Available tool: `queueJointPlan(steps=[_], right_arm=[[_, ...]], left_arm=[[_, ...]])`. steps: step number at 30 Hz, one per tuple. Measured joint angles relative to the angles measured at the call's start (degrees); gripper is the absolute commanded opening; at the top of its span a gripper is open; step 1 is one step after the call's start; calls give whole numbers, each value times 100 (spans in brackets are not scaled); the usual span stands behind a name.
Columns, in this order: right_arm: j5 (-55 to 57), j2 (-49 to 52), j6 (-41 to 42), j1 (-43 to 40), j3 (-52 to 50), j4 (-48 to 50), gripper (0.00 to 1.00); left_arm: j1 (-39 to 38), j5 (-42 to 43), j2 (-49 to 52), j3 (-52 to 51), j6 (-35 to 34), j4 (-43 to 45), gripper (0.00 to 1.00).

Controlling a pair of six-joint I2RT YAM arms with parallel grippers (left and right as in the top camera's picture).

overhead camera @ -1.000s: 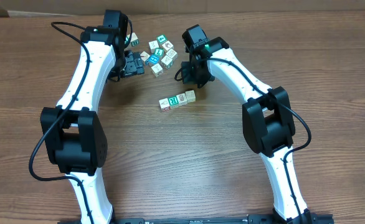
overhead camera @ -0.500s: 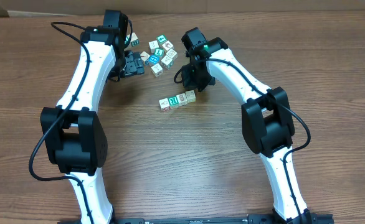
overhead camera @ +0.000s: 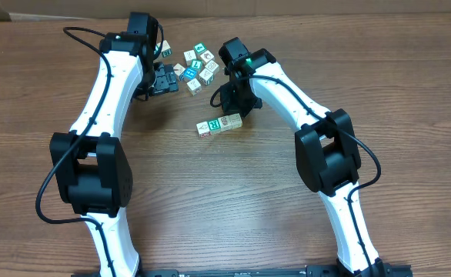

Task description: Form a horizontal line

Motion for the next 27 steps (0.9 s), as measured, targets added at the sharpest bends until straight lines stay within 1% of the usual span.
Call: queueJointPlan(steps=[4, 10, 14, 22, 27], right_arm=[[0, 0, 2, 0, 0, 46, 6], [44, 0, 2, -31, 0, 382, 8], [44, 0, 22, -175, 0, 365, 9], [90, 0, 31, -619, 2, -179, 9], [105, 0, 39, -688, 2, -719, 10]], left_arm=[[0, 0, 0, 0, 0, 0, 100], [0, 0, 0, 0, 0, 0, 99], [0, 0, 0, 0, 0, 0, 100], [0, 2, 0, 0, -2, 9, 100], [0, 118, 0, 0, -42, 367, 100]])
